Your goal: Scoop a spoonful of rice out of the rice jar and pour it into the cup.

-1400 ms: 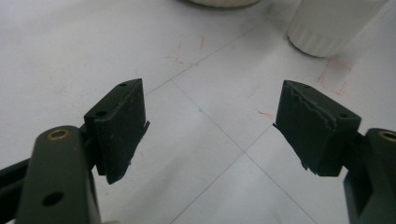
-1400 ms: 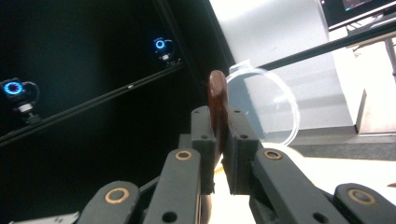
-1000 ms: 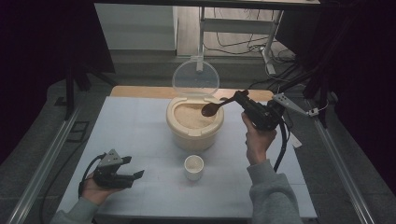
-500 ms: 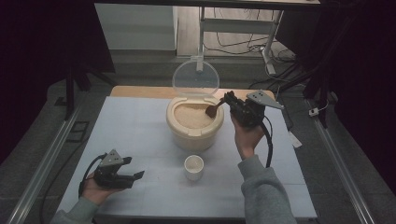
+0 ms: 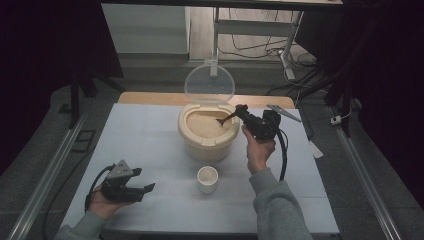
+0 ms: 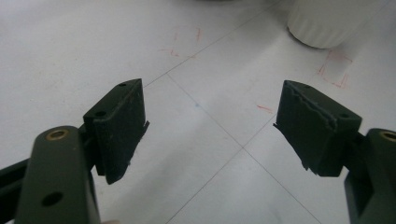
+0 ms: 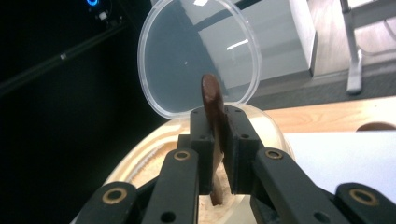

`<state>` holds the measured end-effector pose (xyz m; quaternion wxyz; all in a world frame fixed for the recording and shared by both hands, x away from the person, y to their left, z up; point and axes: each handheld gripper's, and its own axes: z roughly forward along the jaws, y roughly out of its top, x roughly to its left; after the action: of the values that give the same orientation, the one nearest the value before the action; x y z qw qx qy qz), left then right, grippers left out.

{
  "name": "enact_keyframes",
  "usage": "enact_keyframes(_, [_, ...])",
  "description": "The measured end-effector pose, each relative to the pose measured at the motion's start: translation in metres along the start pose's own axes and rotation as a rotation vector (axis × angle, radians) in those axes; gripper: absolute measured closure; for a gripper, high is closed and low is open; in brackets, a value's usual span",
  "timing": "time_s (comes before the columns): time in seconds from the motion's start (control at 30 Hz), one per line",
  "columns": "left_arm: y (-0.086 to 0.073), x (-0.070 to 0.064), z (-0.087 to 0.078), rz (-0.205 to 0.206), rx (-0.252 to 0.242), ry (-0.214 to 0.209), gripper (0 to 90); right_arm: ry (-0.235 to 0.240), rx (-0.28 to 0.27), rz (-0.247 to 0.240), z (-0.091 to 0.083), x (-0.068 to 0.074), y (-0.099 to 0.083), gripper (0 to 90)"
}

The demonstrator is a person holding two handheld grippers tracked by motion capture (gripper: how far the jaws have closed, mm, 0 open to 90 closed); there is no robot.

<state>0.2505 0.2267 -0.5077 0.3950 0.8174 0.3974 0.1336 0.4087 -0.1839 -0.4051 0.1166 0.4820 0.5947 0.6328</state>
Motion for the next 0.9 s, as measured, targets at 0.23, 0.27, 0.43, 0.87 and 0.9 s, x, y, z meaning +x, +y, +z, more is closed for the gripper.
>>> enact_keyframes(0.23, [0.000, 0.001, 0.000, -0.001, -0.001, -0.001, 23.7, 0.021, -0.020, 0.118, -0.003, -0.009, 0.004, 83.5])
enact_keyframes(0.27, [0.000, 0.001, 0.000, -0.001, -0.001, -0.001, 23.7, 0.027, -0.019, 0.123, -0.003, -0.010, 0.005, 83.6])
enact_keyframes(0.43, [0.000, 0.000, 0.000, 0.004, -0.002, 0.001, 23.7, 0.042, -0.026, 0.180, -0.006, -0.012, 0.007, 83.6])
enact_keyframes(0.87, [0.000, -0.001, 0.000, 0.011, 0.004, 0.002, 23.7, 0.068, -0.039, 0.282, -0.013, -0.018, 0.011, 83.5])
enact_keyframes(0.9, [0.000, -0.001, 0.001, 0.013, 0.005, 0.003, 23.7, 0.075, -0.039, 0.293, -0.014, -0.018, 0.011, 83.5])
